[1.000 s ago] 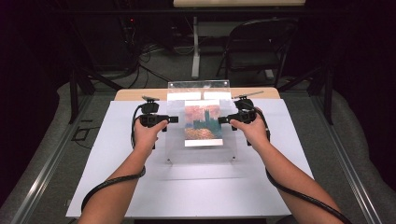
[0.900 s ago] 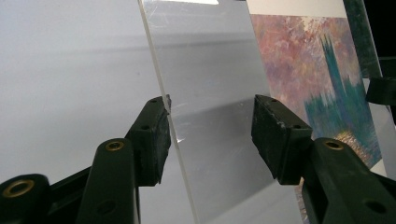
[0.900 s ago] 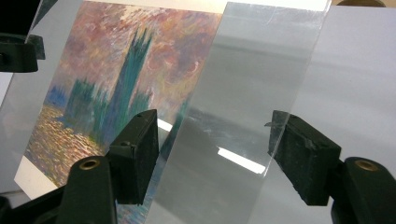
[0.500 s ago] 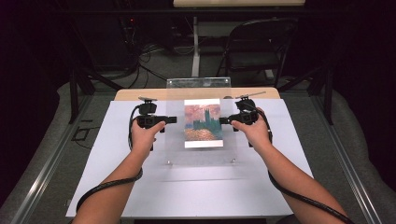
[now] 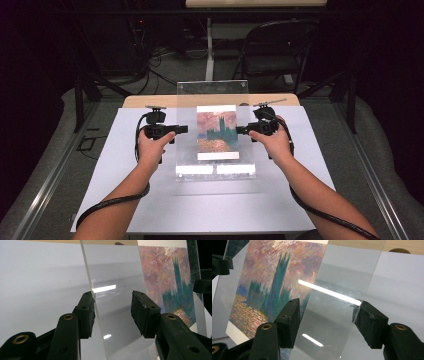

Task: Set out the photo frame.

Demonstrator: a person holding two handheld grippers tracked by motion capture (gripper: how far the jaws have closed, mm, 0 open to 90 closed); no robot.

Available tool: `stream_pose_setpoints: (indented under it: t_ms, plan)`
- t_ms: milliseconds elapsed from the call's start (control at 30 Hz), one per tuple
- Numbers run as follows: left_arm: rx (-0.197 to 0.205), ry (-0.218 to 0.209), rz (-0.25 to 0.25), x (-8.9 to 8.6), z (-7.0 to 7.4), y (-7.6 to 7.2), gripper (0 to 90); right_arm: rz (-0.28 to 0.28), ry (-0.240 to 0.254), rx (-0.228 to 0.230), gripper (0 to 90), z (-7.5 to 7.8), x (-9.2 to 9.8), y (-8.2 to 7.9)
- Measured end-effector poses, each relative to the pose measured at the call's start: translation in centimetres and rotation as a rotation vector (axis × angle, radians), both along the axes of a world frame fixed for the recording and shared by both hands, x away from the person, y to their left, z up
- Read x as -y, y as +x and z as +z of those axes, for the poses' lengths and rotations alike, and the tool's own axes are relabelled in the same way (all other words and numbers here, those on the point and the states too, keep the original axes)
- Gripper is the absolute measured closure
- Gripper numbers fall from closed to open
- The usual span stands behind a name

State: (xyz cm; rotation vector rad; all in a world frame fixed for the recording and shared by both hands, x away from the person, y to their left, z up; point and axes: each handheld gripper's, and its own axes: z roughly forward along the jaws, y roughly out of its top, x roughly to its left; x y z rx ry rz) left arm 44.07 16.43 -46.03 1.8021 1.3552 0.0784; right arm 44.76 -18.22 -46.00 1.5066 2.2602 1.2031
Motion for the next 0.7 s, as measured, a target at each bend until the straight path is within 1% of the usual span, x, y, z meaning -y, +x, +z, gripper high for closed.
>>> stream_pose_setpoints:
  t_ms: [100,200,333,500,600,633,700]
  plan:
    - [0.007,0.004,0.002,0.0,0.2,-0.3,54.5,-0.002,-0.003,0.007,39.3,0.2,0.0,-0.3]
    - [0.011,0.01,0.009,0.1,0.4,-0.6,54.6,-0.019,0.004,0.01,40.5,0.4,0.0,-0.6]
    - [0.019,0.016,0.017,0.3,0.6,-1.0,54.6,-0.029,-0.003,0.015,40.5,0.6,-0.2,-1.1]
    - [0.031,0.026,0.012,0.3,0.9,-1.5,54.8,-0.034,-0.01,0.029,40.6,0.8,-0.2,-1.5]
    - [0.042,0.018,0.01,0.2,0.9,-1.8,55.6,-0.034,-0.01,0.035,41.5,0.9,-0.2,-1.9]
    - [0.045,0.012,0.008,0.1,0.9,-1.9,56.2,-0.032,-0.006,0.045,42.1,0.9,-0.2,-2.0]
    - [0.05,0.003,0.007,-0.1,1.0,-2.2,57.3,-0.034,0.004,0.045,43.5,1.0,0.0,-2.2]
